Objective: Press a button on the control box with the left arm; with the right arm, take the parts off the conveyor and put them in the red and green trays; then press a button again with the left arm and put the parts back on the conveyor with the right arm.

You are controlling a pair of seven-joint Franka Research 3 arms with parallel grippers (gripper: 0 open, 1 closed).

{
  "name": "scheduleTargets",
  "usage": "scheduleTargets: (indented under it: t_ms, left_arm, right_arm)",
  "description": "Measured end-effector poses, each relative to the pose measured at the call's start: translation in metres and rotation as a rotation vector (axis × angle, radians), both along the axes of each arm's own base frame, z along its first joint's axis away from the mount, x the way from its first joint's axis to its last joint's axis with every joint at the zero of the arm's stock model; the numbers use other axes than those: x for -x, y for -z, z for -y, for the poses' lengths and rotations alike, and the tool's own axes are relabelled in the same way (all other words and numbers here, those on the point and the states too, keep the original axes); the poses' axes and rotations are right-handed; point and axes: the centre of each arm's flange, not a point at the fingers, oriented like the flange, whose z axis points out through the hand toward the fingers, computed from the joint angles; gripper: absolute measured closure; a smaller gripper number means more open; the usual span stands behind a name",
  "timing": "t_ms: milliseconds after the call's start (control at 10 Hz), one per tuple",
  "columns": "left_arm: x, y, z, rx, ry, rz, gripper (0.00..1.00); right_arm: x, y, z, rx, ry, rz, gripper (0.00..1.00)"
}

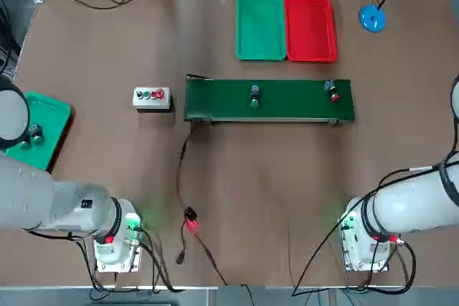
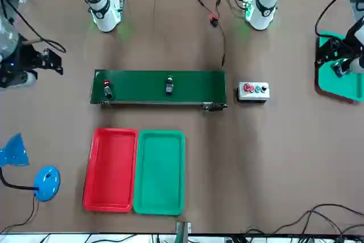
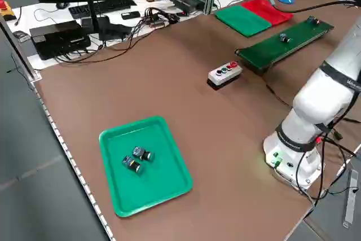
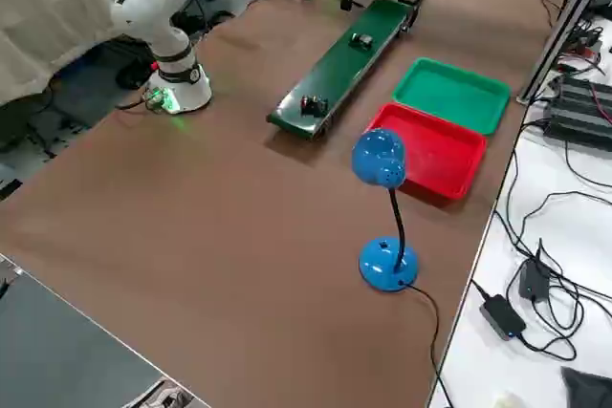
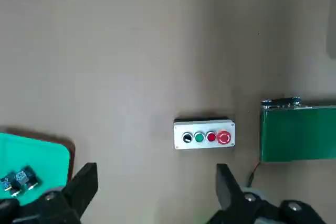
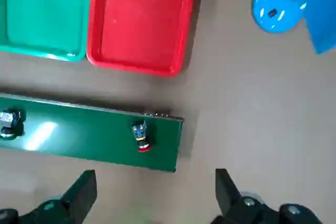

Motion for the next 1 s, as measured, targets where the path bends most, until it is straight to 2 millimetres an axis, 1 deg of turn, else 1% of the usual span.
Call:
scheduleTargets:
  t_ms: [200,300,500,600,700,900,1000]
  left_arm:
    - [0.0,0.0,0.0,0.0,0.0,0.0,0.01]
    - [0.0,0.0,0.0,0.0,-0.001,0.0,0.0]
    - [0.0,0.004,0.0,0.0,-0.017,-0.011,0.02]
    - [0.001,0.013,0.0,-0.001,-0.017,-0.031,0.07]
    - [0.002,0.026,0.001,-0.002,-0.016,-0.053,0.15]
    - [0.01,0.059,0.003,0.0,-0.013,-0.098,0.49]
    - [0.014,0.075,0.009,0.001,-0.002,-0.107,0.63]
  right_arm:
    - [0.003,-0.024,0.009,-0.005,0.012,0.039,0.0]
    - [0.005,-0.031,0.01,-0.005,0.013,0.048,0.0]
    - [0.005,-0.032,0.01,-0.003,0.072,0.05,0.0]
    - [0.005,-0.032,0.01,-0.002,0.112,0.05,0.0]
    - [0.005,-0.032,0.01,-0.001,0.127,0.05,0.0]
    - [0.005,-0.032,0.011,-0.001,0.134,0.05,0.0]
    - [0.005,-0.032,0.011,-0.001,0.135,0.05,0.0]
